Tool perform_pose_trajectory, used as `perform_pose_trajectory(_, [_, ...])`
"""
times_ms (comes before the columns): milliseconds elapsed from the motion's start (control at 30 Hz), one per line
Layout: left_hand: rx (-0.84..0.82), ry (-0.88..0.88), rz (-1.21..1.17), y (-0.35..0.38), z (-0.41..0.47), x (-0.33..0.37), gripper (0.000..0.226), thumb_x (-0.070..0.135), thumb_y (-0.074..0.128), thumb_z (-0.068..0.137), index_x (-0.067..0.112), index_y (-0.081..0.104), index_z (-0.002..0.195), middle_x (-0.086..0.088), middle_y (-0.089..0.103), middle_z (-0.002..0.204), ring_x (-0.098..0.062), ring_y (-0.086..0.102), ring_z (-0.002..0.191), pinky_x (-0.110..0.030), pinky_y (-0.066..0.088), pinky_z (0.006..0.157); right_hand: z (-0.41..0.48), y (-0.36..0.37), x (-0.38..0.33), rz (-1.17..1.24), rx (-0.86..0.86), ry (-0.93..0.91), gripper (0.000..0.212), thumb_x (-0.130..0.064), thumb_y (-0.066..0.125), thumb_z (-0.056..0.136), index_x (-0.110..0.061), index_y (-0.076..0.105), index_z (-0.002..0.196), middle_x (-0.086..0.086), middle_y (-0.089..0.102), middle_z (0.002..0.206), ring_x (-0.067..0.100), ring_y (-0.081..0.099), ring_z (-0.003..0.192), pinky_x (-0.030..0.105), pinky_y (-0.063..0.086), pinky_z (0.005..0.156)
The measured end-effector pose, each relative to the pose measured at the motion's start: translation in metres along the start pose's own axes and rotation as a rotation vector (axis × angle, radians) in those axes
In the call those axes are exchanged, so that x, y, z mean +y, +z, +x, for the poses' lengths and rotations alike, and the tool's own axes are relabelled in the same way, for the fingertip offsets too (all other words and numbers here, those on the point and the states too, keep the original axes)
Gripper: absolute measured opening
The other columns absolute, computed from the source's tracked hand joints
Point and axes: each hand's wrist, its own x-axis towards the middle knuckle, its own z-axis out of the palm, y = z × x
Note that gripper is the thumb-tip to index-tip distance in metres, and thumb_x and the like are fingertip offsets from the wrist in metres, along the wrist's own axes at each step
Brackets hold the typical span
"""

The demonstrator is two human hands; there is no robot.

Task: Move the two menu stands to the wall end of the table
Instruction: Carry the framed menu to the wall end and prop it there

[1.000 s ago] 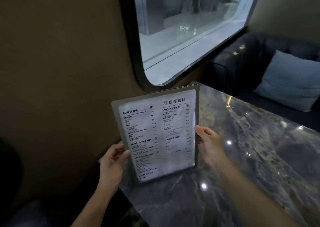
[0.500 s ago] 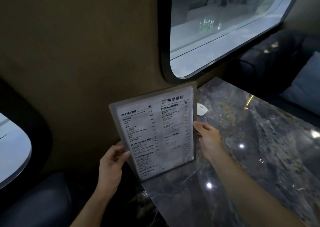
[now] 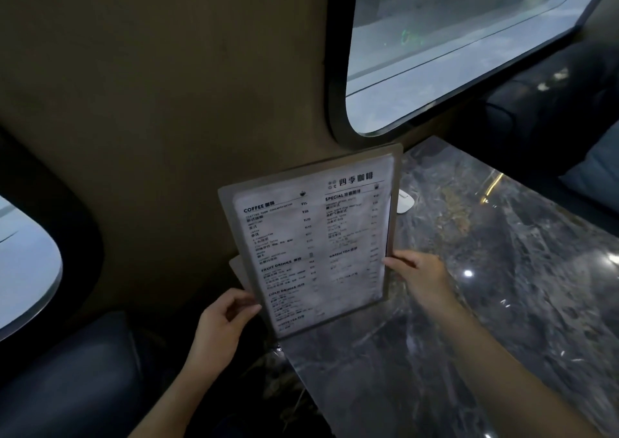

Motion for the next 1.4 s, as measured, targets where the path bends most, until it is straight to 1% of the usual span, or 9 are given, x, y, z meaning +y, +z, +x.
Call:
perform_pose_trajectory(167, [-0.012, 0.026, 0.064, 0.001, -0.004, -0.002, 0.028, 0.003, 0.063, 0.080, 0.031, 0.063, 0.079, 0.023, 0.069, 0.089, 0.001, 0.064, 0.083, -0.005, 0.049, 0.067, 0.008, -0.001, -0.005, -0.236, -0.053, -0.081, 0.020, -0.028, 0.061, 0.084, -0.013, 0.073, 0.090, 0.010, 0.074, 0.086, 0.022, 0.064, 0.073, 0.032, 0.044, 0.064])
perform_pose_trajectory(333, [-0.044, -0.017, 0.051, 0.007, -0.013, -0.005, 0.031, 0.005, 0.066, 0.079, 0.035, 0.063, 0.077, 0.021, 0.068, 0.091, 0.001, 0.064, 0.085, -0.004, 0.047, 0.068, 0.021, 0.000, -0.013, -0.296, -0.095, -0.101, 0.024, -0.027, 0.059, 0.085, -0.010, 0.070, 0.098, 0.012, 0.073, 0.095, 0.026, 0.065, 0.086, 0.033, 0.047, 0.073])
perform_pose_trajectory(533, [-0.037, -0.054, 0.054, 0.017, -0.028, -0.017, 0.034, 0.011, 0.074, 0.073, 0.041, 0.061, 0.082, 0.020, 0.069, 0.092, 0.000, 0.065, 0.083, -0.006, 0.048, 0.070, 0.019, 0.003, 0.001, -0.303, -0.257, -0.016, 0.025, -0.026, 0.059, 0.086, -0.010, 0.066, 0.104, 0.003, 0.068, 0.090, 0.007, 0.058, 0.070, 0.015, 0.041, 0.057])
perform_pose_trajectory(667, [-0.106, -0.151, 0.128, 0.025, -0.033, -0.027, 0.037, 0.022, 0.077, 0.071, 0.045, 0.055, 0.090, 0.021, 0.069, 0.091, 0.005, 0.063, 0.083, -0.006, 0.047, 0.066, 0.009, 0.009, 0.025, -0.438, -0.259, 0.031, 0.023, -0.021, 0.059, 0.086, -0.008, 0.064, 0.104, 0.012, 0.069, 0.103, 0.024, 0.062, 0.090, 0.022, 0.040, 0.071])
perform_pose_trajectory(733, [-0.146, -0.202, 0.181, 0.030, -0.033, -0.032, 0.036, 0.030, 0.074, 0.072, 0.043, 0.052, 0.097, 0.013, 0.070, 0.089, 0.005, 0.063, 0.086, -0.013, 0.050, 0.073, 0.009, 0.013, 0.028, -0.474, -0.239, 0.022, 0.021, -0.022, 0.058, 0.087, -0.008, 0.065, 0.102, 0.015, 0.070, 0.102, 0.028, 0.062, 0.091, 0.023, 0.039, 0.069])
perform_pose_trajectory(867, [-0.196, -0.177, 0.408, 0.039, -0.025, -0.038, 0.035, 0.039, 0.065, 0.078, 0.041, 0.049, 0.109, 0.016, 0.063, 0.109, -0.003, 0.058, 0.102, -0.025, 0.048, 0.088, 0.016, 0.022, 0.025, -0.542, -0.257, -0.055, 0.022, -0.018, 0.053, 0.089, 0.001, 0.061, 0.098, 0.023, 0.069, 0.098, 0.036, 0.063, 0.090, 0.039, 0.048, 0.071])
perform_pose_trajectory(1100, [-0.184, -0.137, 0.677, 0.036, -0.008, -0.040, 0.026, 0.047, 0.055, 0.083, 0.024, 0.059, 0.095, 0.007, 0.069, 0.096, -0.008, 0.064, 0.082, -0.029, 0.054, 0.076, 0.024, 0.027, 0.019, -0.554, -0.236, -0.108, 0.019, -0.012, 0.052, 0.089, 0.002, 0.062, 0.097, 0.024, 0.070, 0.096, 0.040, 0.063, 0.091, 0.046, 0.049, 0.074])
perform_pose_trajectory(1267, [-0.117, -0.081, 0.658, 0.023, 0.011, -0.039, 0.025, 0.042, 0.058, 0.083, 0.024, 0.058, 0.100, 0.007, 0.070, 0.099, -0.009, 0.065, 0.084, -0.026, 0.053, 0.072, 0.038, 0.039, 0.007, -0.544, -0.260, -0.113, 0.016, -0.014, 0.052, 0.089, -0.001, 0.062, 0.093, 0.026, 0.069, 0.091, 0.040, 0.063, 0.087, 0.045, 0.048, 0.072])
perform_pose_trajectory(1400, [-0.097, -0.066, 0.643, 0.014, 0.023, -0.037, 0.025, 0.040, 0.058, 0.084, 0.021, 0.060, 0.100, 0.002, 0.071, 0.099, -0.013, 0.066, 0.083, -0.033, 0.055, 0.071, 0.054, 0.051, 0.001, -0.563, -0.256, -0.108, 0.021, -0.015, 0.053, 0.089, 0.001, 0.063, 0.097, 0.027, 0.068, 0.099, 0.042, 0.060, 0.093, 0.047, 0.047, 0.077])
